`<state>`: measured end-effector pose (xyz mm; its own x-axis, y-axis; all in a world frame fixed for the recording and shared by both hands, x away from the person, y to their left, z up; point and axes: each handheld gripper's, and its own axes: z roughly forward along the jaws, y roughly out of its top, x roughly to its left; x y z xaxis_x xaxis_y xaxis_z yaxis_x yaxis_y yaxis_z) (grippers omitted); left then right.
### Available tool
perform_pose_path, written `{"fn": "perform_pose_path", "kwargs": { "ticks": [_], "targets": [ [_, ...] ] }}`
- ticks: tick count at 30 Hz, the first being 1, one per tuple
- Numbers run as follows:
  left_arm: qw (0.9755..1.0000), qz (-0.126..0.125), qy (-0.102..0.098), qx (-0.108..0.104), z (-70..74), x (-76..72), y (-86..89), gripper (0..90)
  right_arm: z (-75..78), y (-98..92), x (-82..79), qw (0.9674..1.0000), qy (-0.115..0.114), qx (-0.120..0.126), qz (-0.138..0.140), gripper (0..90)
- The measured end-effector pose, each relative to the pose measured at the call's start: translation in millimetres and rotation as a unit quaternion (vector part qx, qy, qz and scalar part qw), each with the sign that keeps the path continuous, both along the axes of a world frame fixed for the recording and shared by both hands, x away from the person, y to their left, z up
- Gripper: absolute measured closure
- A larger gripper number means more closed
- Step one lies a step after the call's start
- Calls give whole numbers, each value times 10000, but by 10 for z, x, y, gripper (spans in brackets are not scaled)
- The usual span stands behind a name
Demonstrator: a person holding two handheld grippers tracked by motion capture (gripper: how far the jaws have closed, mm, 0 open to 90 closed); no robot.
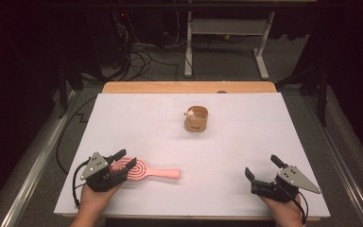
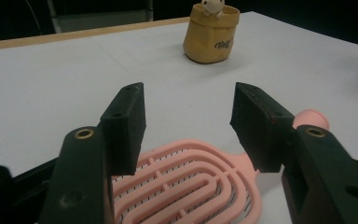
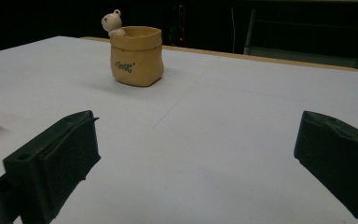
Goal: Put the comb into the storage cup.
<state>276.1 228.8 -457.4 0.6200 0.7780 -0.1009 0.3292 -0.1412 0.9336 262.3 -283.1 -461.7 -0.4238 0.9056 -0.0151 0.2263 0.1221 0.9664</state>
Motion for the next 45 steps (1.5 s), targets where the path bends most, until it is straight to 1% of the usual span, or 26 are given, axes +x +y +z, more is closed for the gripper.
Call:
{"fn": "perform_pose_path", "kwargs": {
  "ticks": [3, 4, 5, 8, 9, 10, 17, 20, 22, 23, 26, 27, 28, 29, 30, 31, 32, 33, 34, 35, 36, 37, 38, 41, 43, 45],
  "targets": [
    [9995, -176, -107, 226, 6, -16, -54, 457, 3, 4, -2, 10000, -11, 17, 2, 4],
    [9995, -176, -107, 226, 6, -16, -54, 538, 4, 5, -1, 10000, -5, 10, 2, 4],
    [9991, -342, -117, 199, 9, -23, -73, 548, 3, 4, 1, 10000, -10, -3, 8, 4],
    [9989, -451, -68, 102, 22, -23, -89, 563, 1, 3, 5, 10000, -8, -5, 12, 4],
    [9986, -537, 3, -6, 29, -19, -95, 654, -1, 1, 8, 10000, 8, 7, 4, 4],
    [9982, -592, 43, -57, 28, -16, -102, 707, -1, 1, 7, 10000, 6, 9, -4, 4],
    [9958, -896, 201, 9, 10, -28, -229, 874, 2, 4, 2, 10000, -11, 2, 4, 4],
    [9942, -1053, 208, 63, 10, -48, -311, 885, 1, 8, 3, 10000, -7, 4, 5, 4],
    [9927, -1166, 308, -17, 7, -58, -363, 886, 0, 9, 4, 10000, 0, 0, -7, 4],
    [9927, -1166, 308, -17, 7, -58, -363, 886, 0, 8, 5, 10000, -1, -1, -6, 4],
    [9901, -1313, 474, 112, -7, -73, -493, 887, 0, 5, 3, 10000, -4, -7, -13, 4],
    [9901, -1313, 474, 112, -7, -73, -493, 888, 0, 3, 3, 10000, -4, 5, -8, 4],
    [9888, -1369, 571, 170, -14, -80, -563, 887, -1, 2, 3, 10000, -7, 13, -11, 4],
    [9888, -1369, 571, 170, -14, -80, -563, 888, -1, 0, 3, 10000, -7, 9, -15, 4],
    [9873, -1421, 656, 260, -30, -88, -638, 888, 0, 0, 2, 10000, 2, 17, -18, 4],
    [9873, -1421, 656, 260, -30, -88, -638, 888, 1, 0, 2, 10000, 2, 25, -21, 4],
    [9863, -1455, 695, 341, -41, -90, -678, 888, 2, 2, 1, 10000, 4, 32, -20, 4],
    [9838, -1538, 774, 507, -70, -91, -754, 889, 2, 2, 0, 10000, -4, 25, -17, 4],
    [9825, -1567, 820, 580, -85, -91, -790, 889, 3, 2, 0, 10000, -3, 24, -18, 4],
    [9825, -1567, 820, 580, -85, -91, -790, 889, 4, 1, -1, 10000, -8, 18, -26, 4],
    [9805, -1607, 867, 729, -117, -93, -858, 889, 4, -2, 0, 10000, -11, 26, -27, 4],
    [9805, -1607, 867, 729, -117, -93, -858, 889, 5, -4, 0, 10000, -7, 32, -29, 4],
    [9787, -1627, 928, 842, -144, -90, -912, 889, 5, -6, 0, 10000, -7, 33, -33, 4],
    [9772, -1632, 990, 926, -160, -84, -954, 889, 4, -8, 0, 10000, -4, 38, -35, 4],
    [9747, -1651, 1005, 1125, -182, -67, -1016, 889, 2, -9, 1, 10000, 3, 48, -34, 4],
    [9743, -1645, 1032, 1142, -186, -57, -1033, 889, 0, -8, 2, 10000, 8, 40, -42, 5]
  ]
}}
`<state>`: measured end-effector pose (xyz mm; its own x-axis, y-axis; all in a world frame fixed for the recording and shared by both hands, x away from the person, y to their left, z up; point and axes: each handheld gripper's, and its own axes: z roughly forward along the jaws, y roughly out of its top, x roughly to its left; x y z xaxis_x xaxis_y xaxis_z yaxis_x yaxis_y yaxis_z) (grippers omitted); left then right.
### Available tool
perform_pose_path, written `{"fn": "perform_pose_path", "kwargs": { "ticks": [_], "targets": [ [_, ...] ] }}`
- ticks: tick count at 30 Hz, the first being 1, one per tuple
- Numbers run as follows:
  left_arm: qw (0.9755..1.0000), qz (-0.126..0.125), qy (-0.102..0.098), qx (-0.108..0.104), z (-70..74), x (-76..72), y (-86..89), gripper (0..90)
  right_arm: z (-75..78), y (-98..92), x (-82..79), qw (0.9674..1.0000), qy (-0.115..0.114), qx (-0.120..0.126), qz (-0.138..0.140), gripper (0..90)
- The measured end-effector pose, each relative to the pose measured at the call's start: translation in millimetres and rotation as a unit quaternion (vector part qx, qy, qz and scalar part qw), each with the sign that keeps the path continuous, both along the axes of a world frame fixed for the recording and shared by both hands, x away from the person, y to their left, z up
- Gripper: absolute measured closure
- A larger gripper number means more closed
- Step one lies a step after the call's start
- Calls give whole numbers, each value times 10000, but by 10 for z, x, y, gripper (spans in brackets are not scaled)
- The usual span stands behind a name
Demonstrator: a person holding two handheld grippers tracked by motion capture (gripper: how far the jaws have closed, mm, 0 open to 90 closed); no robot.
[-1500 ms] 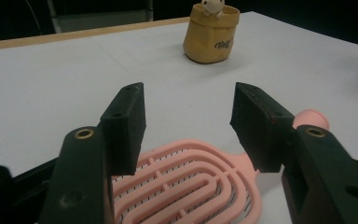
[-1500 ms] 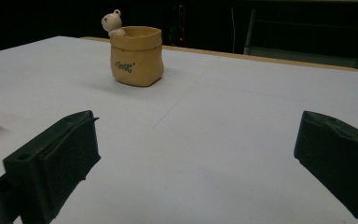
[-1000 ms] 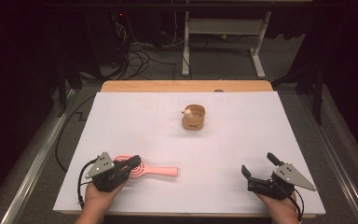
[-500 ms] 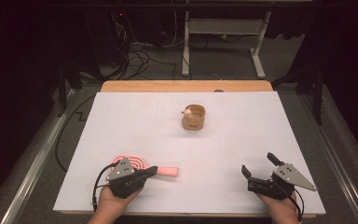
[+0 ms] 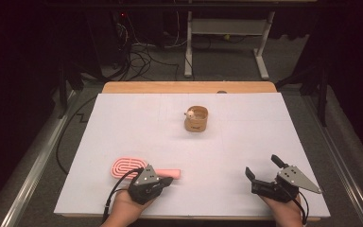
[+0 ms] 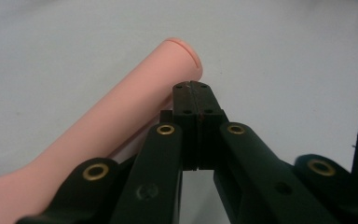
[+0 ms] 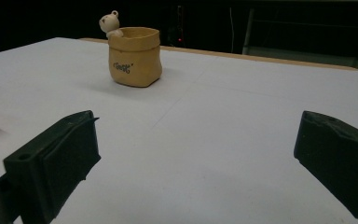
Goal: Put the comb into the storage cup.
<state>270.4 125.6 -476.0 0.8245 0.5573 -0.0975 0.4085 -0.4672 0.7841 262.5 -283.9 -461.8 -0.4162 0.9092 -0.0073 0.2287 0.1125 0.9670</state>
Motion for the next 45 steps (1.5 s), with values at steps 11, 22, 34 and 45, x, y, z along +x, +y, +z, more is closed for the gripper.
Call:
{"fn": "perform_pose_path", "kwargs": {
  "ticks": [11, 22, 34, 45],
  "targets": [
    [9994, 237, 11, 246, 29, 111, -115, 889, -1, 11, 1, 10000, 11, 5, 0, 5],
    [9948, 930, 63, 411, 182, 345, -164, 889, 6, -23, -4, 10000, -28, 54, -8, 6],
    [9919, 953, 57, 840, 293, 404, -371, 889, 17, -70, -12, 9998, -19, 181, -33, 8],
    [9854, 1369, 281, 977, 342, 598, -392, 889, 18, -80, -13, 9997, -14, 239, -41, 9]
  ]
}}
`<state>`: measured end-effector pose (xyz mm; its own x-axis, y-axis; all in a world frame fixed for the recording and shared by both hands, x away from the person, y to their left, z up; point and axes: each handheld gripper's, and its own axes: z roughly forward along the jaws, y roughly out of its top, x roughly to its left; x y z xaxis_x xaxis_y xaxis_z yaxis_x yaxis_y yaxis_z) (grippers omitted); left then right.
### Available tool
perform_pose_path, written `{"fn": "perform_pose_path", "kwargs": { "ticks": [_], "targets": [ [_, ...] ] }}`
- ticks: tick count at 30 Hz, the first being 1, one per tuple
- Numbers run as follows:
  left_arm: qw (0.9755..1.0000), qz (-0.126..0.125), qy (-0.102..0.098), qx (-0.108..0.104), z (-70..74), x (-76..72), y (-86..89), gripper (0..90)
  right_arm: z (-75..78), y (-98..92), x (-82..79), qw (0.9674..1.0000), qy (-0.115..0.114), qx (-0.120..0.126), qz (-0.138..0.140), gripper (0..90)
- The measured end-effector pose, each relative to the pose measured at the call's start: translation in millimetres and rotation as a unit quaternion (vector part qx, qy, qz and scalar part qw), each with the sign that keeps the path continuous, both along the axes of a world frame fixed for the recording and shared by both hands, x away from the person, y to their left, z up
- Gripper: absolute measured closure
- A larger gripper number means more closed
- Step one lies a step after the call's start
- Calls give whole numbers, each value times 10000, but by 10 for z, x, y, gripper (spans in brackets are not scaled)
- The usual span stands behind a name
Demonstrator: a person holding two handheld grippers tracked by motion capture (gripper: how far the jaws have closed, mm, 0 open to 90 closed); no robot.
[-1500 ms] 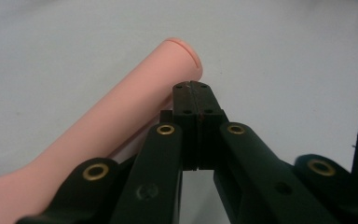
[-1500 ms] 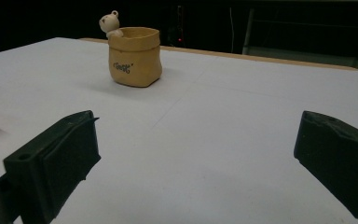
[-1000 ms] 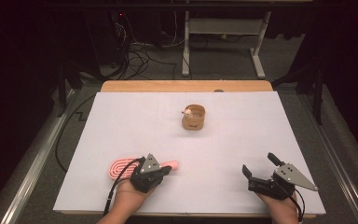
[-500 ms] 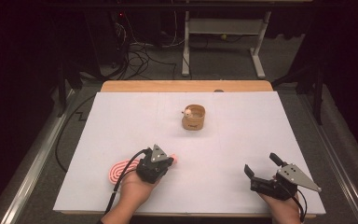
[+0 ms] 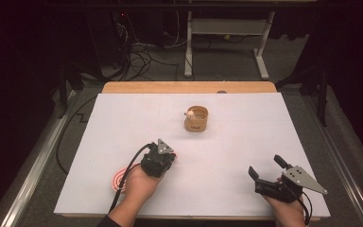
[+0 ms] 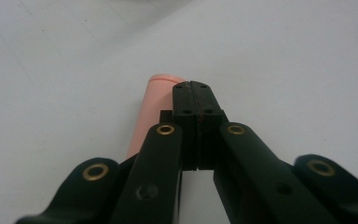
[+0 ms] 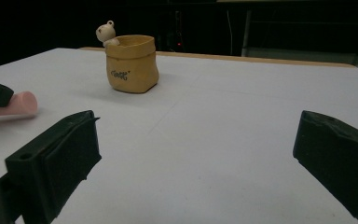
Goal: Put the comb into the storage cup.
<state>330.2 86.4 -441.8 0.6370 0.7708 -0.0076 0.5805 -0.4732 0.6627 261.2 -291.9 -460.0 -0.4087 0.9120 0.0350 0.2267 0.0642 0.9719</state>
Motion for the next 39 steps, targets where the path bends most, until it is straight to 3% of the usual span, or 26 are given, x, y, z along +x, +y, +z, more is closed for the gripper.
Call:
{"fn": "perform_pose_path", "kwargs": {
  "ticks": [7, 11, 13, 15, 16, 25, 32, 36, 39],
  "targets": [
    [9998, 149, 115, -46, 27, 75, 7, 888, 6, -13, -4, 10000, -14, 12, -16, 10],
    [9995, 98, 29, -287, 90, 38, 78, 887, 8, -21, -8, 10000, -26, 6, -11, 10],
    [9984, 93, -71, -559, 150, -3, 194, 885, 9, -31, -11, 10000, -25, 27, -25, 10],
    [9978, 128, -96, -646, 169, -16, 249, 883, 11, -34, -13, 10000, -30, 31, -30, 10],
    [9964, 153, -185, -819, 203, -47, 380, 882, 13, -41, -17, 10000, -41, 20, -37, 10],
    [9927, 309, -425, -1085, 183, -208, 908, 879, 12, -22, -17, 10000, -27, -3, -41, 10],
    [9883, 423, -589, -1343, 61, -368, 1299, 877, 2, -8, -13, 10000, -6, -40, -39, 10],
    [9815, 531, -840, -1640, -100, -488, 1525, 833, -3, -5, -14, 10000, -1, -60, -35, 10],
    [9793, 536, -897, -1731, -76, -517, 1624, 833, -2, 1, -11, 10000, -1, -72, -35, 10]
  ]
}}
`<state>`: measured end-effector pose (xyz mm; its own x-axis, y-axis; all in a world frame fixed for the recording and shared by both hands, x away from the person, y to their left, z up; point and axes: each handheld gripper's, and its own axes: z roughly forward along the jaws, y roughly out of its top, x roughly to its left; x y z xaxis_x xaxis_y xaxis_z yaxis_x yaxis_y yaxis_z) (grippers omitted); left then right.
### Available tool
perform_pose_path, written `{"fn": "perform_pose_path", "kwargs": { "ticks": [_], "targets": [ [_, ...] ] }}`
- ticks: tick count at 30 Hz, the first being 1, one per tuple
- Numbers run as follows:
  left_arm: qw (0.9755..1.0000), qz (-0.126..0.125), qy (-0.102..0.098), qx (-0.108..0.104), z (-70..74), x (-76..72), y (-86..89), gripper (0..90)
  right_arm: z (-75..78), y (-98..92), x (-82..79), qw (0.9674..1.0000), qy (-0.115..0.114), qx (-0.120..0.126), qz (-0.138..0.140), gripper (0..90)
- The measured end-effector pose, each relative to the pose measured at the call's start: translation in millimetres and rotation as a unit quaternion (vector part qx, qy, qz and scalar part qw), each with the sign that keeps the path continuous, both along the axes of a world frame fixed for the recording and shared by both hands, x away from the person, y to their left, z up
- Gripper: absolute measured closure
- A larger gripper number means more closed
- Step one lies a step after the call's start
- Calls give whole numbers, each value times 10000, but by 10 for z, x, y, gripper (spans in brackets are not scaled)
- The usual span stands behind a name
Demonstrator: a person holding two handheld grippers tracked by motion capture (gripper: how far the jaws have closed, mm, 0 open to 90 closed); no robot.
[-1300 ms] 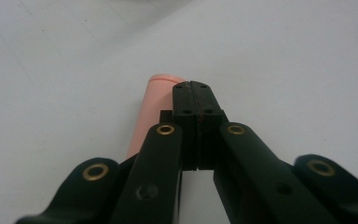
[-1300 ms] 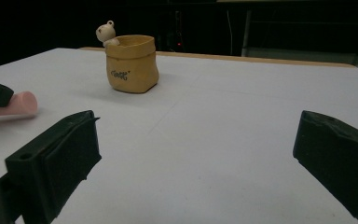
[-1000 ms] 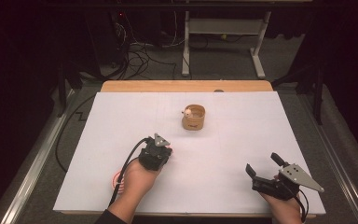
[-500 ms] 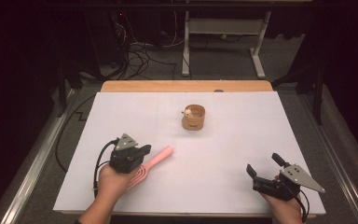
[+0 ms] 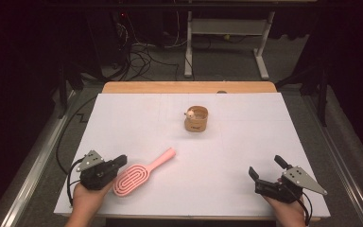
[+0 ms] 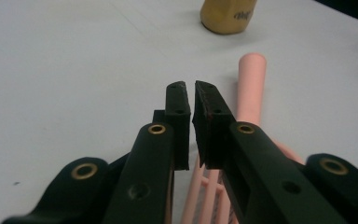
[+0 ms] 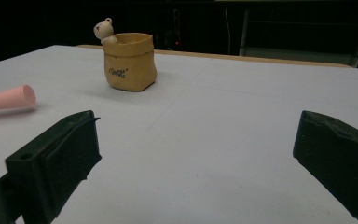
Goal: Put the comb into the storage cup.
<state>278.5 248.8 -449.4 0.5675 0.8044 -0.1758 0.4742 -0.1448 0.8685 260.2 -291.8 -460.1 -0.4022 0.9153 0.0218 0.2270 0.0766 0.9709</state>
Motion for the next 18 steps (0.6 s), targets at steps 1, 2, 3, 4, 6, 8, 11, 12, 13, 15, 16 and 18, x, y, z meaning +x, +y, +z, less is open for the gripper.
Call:
{"fn": "perform_pose_path", "kwargs": {
  "ticks": [1, 2, 3, 4, 6, 8, 11, 12, 13, 15, 16, 18],
  "targets": [
    [10000, -16, -37, -84, 11, -5, 23, 832, 0, 2, 2, 10000, 0, -10, 7, 10],
    [9999, -31, -56, -104, 14, -5, 26, 797, -3, 7, 5, 10000, 0, -35, -1, 10],
    [9999, -55, -81, -86, 13, -4, 22, 730, -5, 7, 9, 10000, 5, -59, 1, 10],
    [9999, -102, -115, -56, 10, -3, 13, 730, -5, 7, 9, 10000, 5, -59, 1, 10],
    [9997, -178, -143, -29, 0, 1, -2, 664, -6, 10, 9, 10000, 16, -63, 5, 10],
    [9995, -273, -127, -133, -8, 9, -8, 530, -7, 12, 5, 10000, 13, -71, 14, 10],
    [9987, -457, -194, -140, 1, 13, -8, 383, -7, -1, -4, 10000, 7, -61, 1, 10],
    [9987, -457, -194, -140, 1, 13, -8, 336, -7, -1, -4, 10000, 7, -61, 1, 10],
    [9986, -474, -200, -121, 8, 15, -8, 281, -7, -10, -5, 10000, 1, -36, -4, 10],
    [9986, -499, -170, -36, 11, 21, -14, 216, -6, -19, -8, 10000, -9, -49, -7, 10],
    [9984, -523, -197, 0, 6, 22, -17, 216, -6, -19, -8, 10000, -9, -49, -7, 10],
    [9986, -489, -174, 138, -1, 30, -41, 126, -6, -22, -10, 10000, -9, -54, -8, 10]
  ]
}}
